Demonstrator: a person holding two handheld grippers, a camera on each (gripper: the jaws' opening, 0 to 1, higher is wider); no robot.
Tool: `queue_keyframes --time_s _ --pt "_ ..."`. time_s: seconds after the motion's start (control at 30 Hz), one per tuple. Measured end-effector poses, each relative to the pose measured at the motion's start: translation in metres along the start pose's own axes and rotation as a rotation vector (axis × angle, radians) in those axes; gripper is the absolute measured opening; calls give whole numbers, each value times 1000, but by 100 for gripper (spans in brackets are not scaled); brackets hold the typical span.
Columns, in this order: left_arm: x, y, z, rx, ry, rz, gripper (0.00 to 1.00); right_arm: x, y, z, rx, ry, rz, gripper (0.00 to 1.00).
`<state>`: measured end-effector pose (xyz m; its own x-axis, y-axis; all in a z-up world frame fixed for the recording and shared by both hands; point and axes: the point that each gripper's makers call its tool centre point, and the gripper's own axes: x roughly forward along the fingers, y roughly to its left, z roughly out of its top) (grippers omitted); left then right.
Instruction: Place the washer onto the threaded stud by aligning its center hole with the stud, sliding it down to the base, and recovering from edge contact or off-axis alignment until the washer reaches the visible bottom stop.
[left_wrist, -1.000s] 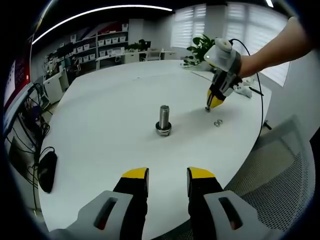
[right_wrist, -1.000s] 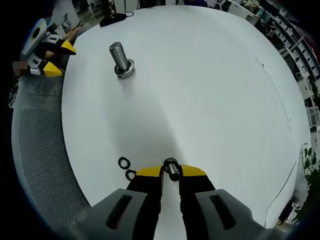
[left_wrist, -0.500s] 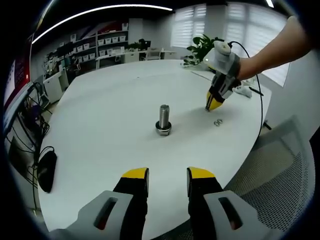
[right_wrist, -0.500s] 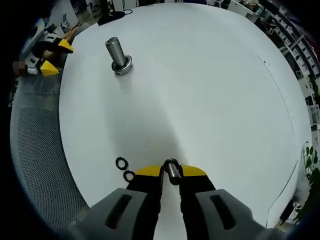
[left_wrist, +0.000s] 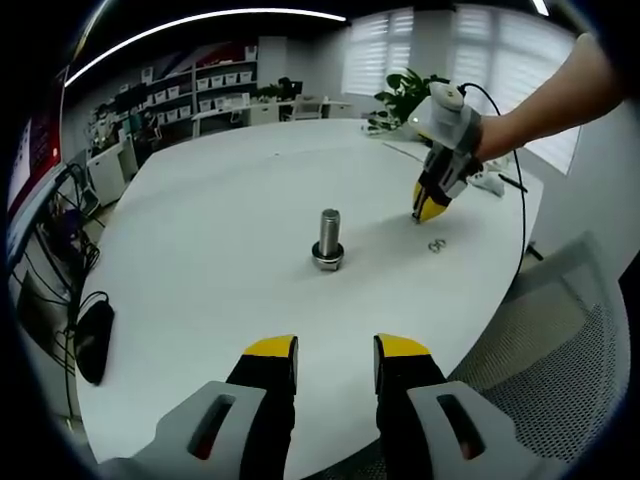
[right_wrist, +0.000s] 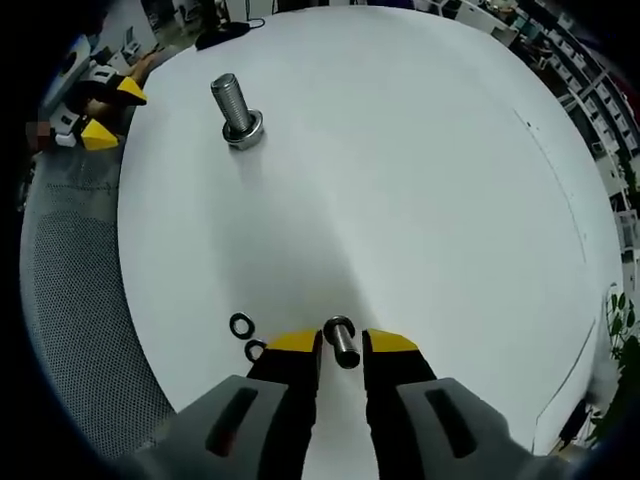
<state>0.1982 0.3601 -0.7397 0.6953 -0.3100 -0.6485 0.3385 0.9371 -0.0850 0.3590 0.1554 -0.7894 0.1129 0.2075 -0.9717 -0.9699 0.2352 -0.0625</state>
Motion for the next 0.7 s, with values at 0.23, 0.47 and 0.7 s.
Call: queue_keyframes --time_s 0.23,0.47,0.7 --pt "0 0 0 1 1 0 28 -1 1 -1 -15 3 -3 21" --pt "0 0 0 -1 1 -1 28 -3 1 -5 -18 1 -6 23" --pt "0 -1 0 0 1 -2 29 -6 2 -12 -29 6 -13 23"
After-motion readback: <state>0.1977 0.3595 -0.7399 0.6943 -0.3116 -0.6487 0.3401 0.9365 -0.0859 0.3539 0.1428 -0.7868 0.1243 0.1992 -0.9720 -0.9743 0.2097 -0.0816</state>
